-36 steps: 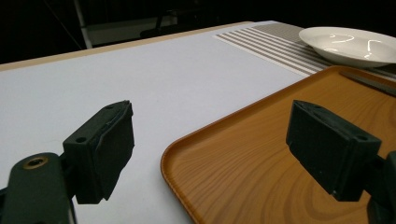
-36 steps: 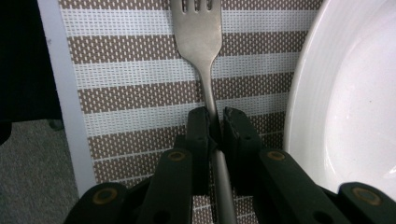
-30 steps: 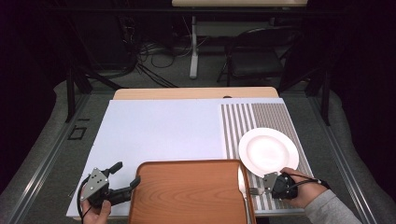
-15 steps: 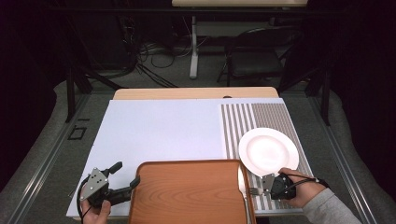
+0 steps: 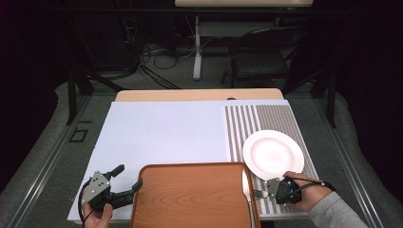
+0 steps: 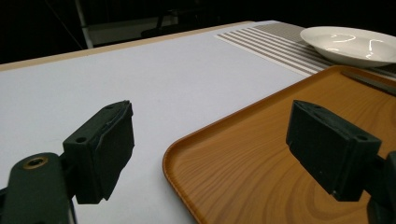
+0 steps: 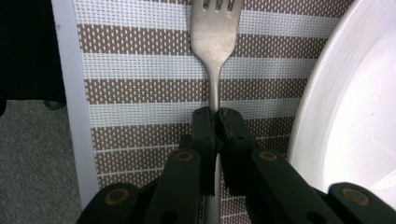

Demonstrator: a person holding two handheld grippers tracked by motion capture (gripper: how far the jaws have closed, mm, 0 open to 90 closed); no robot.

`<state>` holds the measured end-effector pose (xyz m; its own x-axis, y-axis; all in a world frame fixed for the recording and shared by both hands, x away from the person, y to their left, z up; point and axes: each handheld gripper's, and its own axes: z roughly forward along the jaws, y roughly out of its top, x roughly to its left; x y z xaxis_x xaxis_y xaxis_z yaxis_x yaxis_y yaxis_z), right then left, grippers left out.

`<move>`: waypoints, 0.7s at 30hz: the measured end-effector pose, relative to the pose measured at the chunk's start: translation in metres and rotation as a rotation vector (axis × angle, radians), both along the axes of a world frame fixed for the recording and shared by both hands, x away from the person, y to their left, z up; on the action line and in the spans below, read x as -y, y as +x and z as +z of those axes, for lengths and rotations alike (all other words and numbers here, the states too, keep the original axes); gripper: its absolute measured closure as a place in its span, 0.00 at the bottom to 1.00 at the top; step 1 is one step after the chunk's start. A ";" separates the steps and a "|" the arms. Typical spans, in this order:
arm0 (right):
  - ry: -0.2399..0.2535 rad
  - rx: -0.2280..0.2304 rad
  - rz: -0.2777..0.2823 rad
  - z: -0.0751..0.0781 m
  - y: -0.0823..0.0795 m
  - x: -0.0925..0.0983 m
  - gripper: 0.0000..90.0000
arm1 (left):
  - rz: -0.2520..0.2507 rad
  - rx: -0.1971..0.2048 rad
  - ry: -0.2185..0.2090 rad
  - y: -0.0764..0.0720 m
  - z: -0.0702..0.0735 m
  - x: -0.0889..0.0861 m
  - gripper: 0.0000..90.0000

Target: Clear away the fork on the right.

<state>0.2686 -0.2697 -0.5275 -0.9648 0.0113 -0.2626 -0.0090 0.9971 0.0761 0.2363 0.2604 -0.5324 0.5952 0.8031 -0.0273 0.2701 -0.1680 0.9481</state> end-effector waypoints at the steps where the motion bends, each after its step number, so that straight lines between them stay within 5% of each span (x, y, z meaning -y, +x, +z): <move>1: 0.001 0.001 -0.001 0.000 0.000 0.000 0.95 | 0.000 0.000 0.000 0.000 0.000 0.000 0.17; 16: 0.038 0.019 -0.030 0.007 -0.002 0.000 0.95 | 0.003 0.000 -0.004 0.000 0.000 0.000 0.17; 21: 0.090 0.028 -0.055 0.012 -0.004 0.000 0.95 | 0.001 0.000 -0.004 0.000 0.000 0.000 0.17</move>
<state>0.2650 -0.2697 -0.5152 -0.9544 0.0893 -0.2849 0.0426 0.9852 0.1660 0.2364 0.2603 -0.5326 0.5941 0.8038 -0.0306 0.2704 -0.1638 0.9487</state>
